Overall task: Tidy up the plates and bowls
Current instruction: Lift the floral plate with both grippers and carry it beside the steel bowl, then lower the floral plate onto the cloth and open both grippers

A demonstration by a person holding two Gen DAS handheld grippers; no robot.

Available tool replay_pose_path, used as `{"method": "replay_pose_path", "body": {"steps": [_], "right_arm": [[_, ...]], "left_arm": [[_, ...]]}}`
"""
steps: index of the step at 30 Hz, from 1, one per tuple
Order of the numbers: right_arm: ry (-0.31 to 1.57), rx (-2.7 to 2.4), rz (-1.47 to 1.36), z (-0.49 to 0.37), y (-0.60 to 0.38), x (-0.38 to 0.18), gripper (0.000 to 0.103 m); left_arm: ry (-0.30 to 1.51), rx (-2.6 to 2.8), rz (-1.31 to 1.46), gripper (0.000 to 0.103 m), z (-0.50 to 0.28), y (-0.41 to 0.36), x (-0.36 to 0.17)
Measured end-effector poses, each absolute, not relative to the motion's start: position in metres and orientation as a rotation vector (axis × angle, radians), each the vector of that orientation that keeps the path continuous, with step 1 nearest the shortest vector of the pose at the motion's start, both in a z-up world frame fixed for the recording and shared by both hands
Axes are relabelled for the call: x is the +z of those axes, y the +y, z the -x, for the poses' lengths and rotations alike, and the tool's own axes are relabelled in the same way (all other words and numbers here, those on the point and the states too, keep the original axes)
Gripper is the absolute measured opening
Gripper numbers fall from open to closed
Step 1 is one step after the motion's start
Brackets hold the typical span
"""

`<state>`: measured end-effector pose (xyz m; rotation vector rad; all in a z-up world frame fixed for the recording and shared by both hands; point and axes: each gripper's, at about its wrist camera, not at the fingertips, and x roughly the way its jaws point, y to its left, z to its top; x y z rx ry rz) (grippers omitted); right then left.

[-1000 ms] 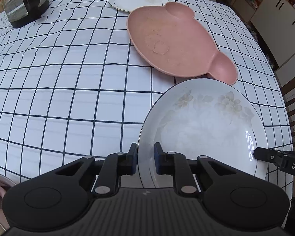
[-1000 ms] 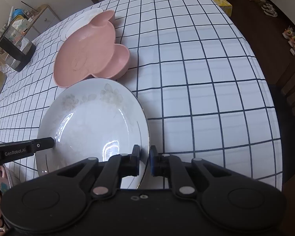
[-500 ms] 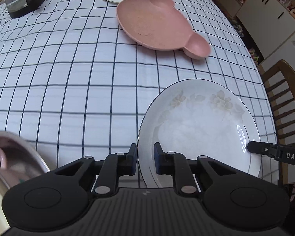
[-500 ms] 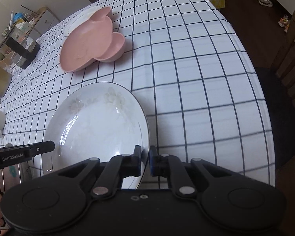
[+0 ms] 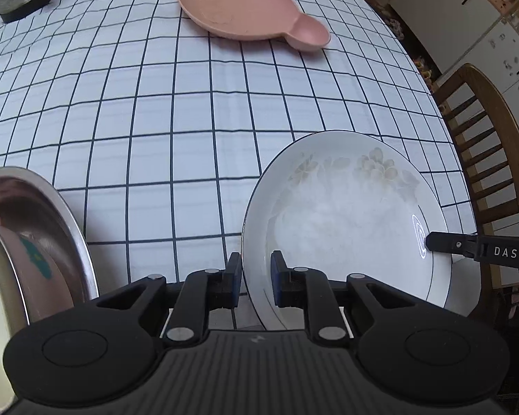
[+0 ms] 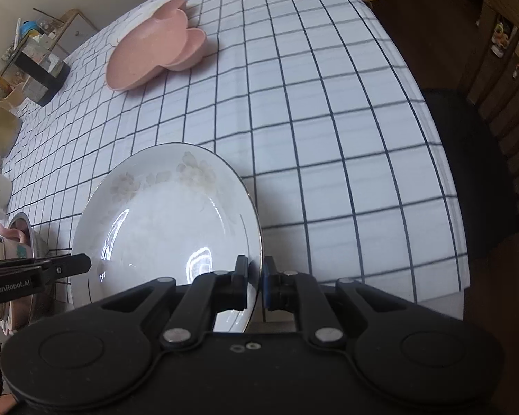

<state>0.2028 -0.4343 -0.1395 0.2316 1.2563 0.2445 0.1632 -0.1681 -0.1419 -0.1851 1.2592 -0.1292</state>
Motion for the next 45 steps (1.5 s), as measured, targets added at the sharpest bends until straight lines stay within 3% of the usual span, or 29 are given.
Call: {"method": "replay_pose_path", "body": {"steps": [13, 18, 27, 40, 42, 44, 45], "right_arm": [[1.25, 0.222, -0.222, -0.196, -0.429, -0.147, 0.01], [1.235, 0.198, -0.199, -0.194, -0.422, -0.145, 0.018], [1.174, 0.133, -0.169, -0.182, -0.419, -0.125, 0.023], [1.029, 0.21, -0.127, -0.157, -0.367, -0.067, 0.039], [1.004, 0.222, -0.119, -0.152, -0.356, -0.058, 0.046], [0.982, 0.231, -0.11, -0.149, -0.345, -0.05, 0.049], [0.97, 0.236, -0.105, -0.148, -0.34, -0.046, 0.049]], "left_arm": [[1.251, -0.155, 0.138, 0.016, -0.162, -0.167, -0.145], [1.252, -0.158, 0.126, 0.016, -0.162, -0.167, -0.143], [1.214, -0.162, 0.123, 0.016, -0.154, -0.155, -0.127], [1.046, -0.238, 0.09, 0.017, -0.137, -0.13, -0.067], [1.016, -0.246, 0.091, 0.021, -0.134, -0.123, -0.057], [0.987, -0.249, 0.091, 0.032, -0.132, -0.117, -0.049], [0.969, -0.247, 0.087, 0.042, -0.13, -0.113, -0.044]]}}
